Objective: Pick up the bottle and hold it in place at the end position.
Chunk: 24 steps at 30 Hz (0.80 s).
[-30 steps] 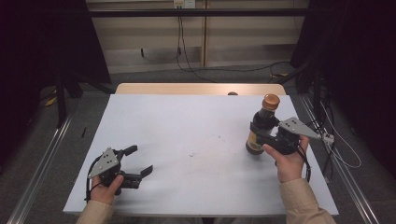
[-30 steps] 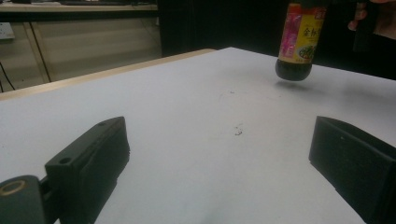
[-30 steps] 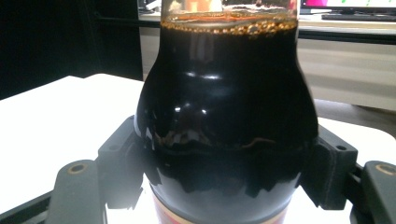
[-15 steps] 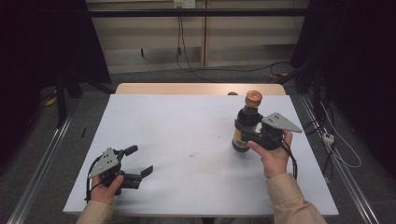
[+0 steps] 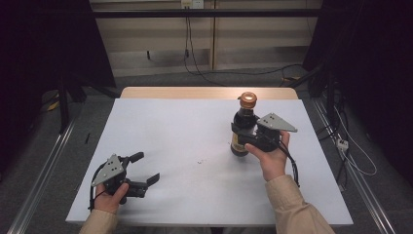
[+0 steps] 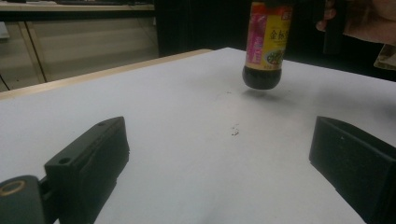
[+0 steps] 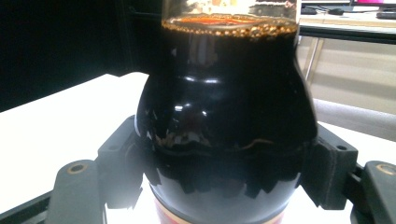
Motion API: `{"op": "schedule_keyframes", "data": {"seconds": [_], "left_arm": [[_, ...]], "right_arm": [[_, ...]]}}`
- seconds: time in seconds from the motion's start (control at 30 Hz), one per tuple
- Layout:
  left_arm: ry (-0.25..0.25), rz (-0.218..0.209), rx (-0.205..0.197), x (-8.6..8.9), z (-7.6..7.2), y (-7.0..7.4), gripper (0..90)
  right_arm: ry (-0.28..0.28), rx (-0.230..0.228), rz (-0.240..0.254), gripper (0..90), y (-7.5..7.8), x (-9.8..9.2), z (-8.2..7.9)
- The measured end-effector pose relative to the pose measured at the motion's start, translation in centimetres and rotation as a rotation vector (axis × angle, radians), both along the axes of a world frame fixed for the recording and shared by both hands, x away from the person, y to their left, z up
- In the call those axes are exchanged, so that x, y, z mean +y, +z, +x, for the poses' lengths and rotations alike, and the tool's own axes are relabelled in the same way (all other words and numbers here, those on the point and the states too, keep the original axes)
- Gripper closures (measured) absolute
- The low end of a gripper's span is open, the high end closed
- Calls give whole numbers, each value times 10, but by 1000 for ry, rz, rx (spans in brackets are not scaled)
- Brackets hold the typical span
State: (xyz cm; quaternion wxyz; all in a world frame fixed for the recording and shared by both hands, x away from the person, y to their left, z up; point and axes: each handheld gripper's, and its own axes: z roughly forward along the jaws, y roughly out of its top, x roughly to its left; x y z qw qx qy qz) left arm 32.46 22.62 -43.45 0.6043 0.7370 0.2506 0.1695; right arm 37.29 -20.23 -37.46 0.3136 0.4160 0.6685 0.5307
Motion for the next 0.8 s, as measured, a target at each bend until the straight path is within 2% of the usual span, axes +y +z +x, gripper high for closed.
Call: {"op": "schedule_keyframes", "data": {"seconds": [0.53, 0.8], "left_arm": [[-3, -1, 5, 0, 0, 0, 47], [-6, -1, 8, 0, 1, 0, 47]], "right_arm": [[32, 16, -14, 259, -2, 25, 18], [56, 8, -30, 259, -1, 36, 24]]}}
